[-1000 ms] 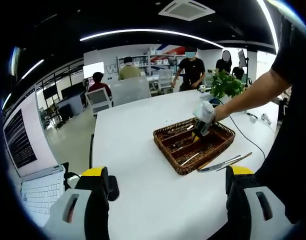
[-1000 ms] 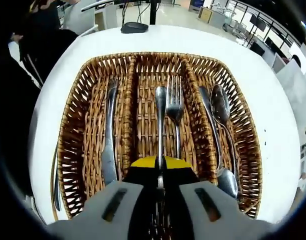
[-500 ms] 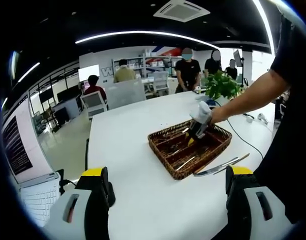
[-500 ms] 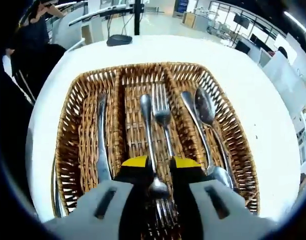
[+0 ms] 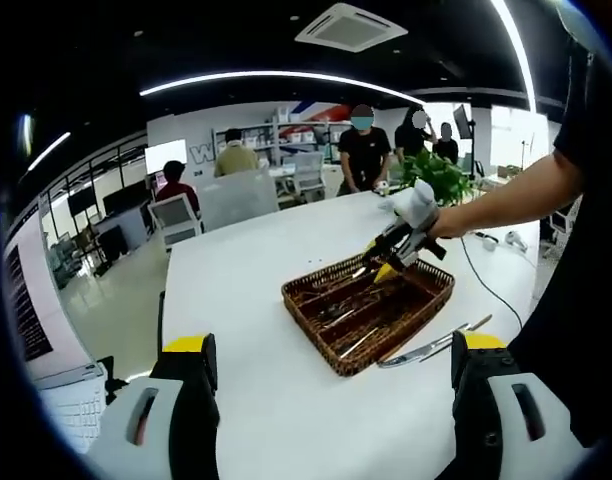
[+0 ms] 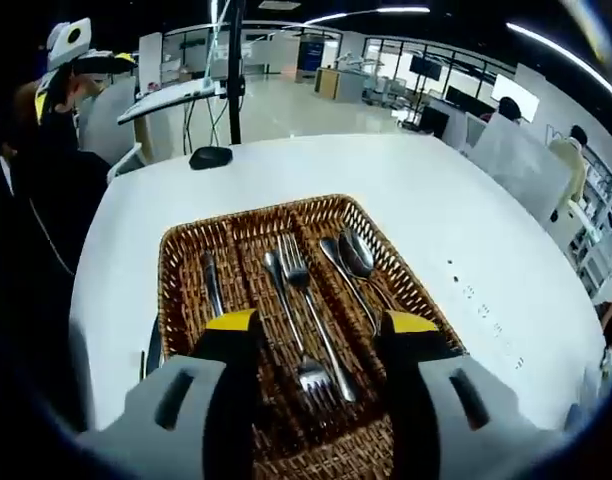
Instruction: Arrange the knives, forks, and spoons in their matching storage slots by inserting each utensil handle-first until every utensil is classified and aligned in the correct compartment
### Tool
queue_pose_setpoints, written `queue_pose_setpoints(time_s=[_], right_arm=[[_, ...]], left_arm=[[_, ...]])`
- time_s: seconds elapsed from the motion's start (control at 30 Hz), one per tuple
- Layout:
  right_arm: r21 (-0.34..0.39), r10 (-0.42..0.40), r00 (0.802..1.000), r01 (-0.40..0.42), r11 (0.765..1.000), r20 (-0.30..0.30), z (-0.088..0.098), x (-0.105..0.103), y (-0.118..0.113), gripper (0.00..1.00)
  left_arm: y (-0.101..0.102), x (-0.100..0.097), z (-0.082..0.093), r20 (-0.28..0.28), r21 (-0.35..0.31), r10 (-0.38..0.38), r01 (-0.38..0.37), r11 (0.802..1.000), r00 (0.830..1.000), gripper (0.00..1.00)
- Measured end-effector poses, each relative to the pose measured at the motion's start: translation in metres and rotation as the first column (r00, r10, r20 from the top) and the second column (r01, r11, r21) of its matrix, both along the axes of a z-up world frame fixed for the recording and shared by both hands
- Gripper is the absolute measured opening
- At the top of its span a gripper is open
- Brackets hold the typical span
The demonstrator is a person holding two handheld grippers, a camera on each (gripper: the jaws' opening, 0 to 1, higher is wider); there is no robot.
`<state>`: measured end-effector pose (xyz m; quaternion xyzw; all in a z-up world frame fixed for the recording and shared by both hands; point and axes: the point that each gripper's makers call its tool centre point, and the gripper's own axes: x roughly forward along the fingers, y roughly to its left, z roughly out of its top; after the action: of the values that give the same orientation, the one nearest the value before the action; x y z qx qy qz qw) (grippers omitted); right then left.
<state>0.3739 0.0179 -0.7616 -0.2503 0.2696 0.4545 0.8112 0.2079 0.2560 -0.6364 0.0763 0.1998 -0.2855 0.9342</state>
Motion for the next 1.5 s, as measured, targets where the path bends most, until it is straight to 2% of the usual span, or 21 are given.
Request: queue_pose_setpoints(time_s=[0.2, 0.33, 0.43, 0.53, 0.8, 0.97, 1.2, 1.4, 1.5], right_arm=[[0.052, -0.082, 0.995, 0.079, 0.995, 0.049, 0.028, -0.013, -0.02, 0.62], [0.09, -0.147, 0.987, 0.141, 0.986, 0.06, 0.041, -0.024, -0.035, 0.72], [0.099, -0.174, 0.984, 0.169, 0.981, 0.048, 0.046, -0.035, -0.044, 0.78], [0.119, -0.21, 0.974, 0.2, 0.973, 0.079, 0.055, -0.043, -0.057, 0.84], [0.186, -0.334, 0.937, 0.312, 0.932, 0.105, 0.083, -0.069, -0.098, 0.99], [0.221, -0.403, 0.91, 0.375, 0.9, 0.095, 0.095, -0.088, -0.118, 1.0], [0.268, -0.44, 0.89, 0.398, 0.877, 0.12, 0.121, -0.11, -0.131, 1.0], [0.283, -0.462, 0.876, 0.413, 0.866, 0.138, 0.134, -0.127, -0.14, 1.0], [0.273, -0.463, 0.873, 0.413, 0.869, 0.155, 0.13, -0.13, -0.147, 1.0]], left_arm=[[-0.013, 0.005, -0.004, 0.018, -0.001, -0.045, 0.045, 0.999, 0.999, 0.99], [-0.015, 0.007, -0.012, 0.009, 0.01, -0.068, 0.068, 0.998, 0.998, 0.99], [-0.019, 0.01, -0.01, 0.021, 0.002, -0.077, 0.077, 0.997, 0.997, 0.99], [-0.024, 0.015, -0.008, 0.038, -0.002, -0.094, 0.095, 0.996, 0.995, 0.99], [-0.029, 0.02, -0.006, 0.053, -0.006, -0.112, 0.113, 0.994, 0.992, 0.99], [-0.034, 0.019, -0.007, 0.049, -0.019, -0.114, 0.116, 0.993, 0.992, 0.99], [-0.037, 0.02, -0.003, 0.058, -0.036, -0.098, 0.1, 0.994, 0.994, 0.99], [-0.036, 0.02, -0.001, 0.062, -0.03, -0.088, 0.09, 0.995, 0.994, 0.99], [-0.035, 0.02, 0.001, 0.069, -0.029, -0.081, 0.083, 0.996, 0.994, 0.99]])
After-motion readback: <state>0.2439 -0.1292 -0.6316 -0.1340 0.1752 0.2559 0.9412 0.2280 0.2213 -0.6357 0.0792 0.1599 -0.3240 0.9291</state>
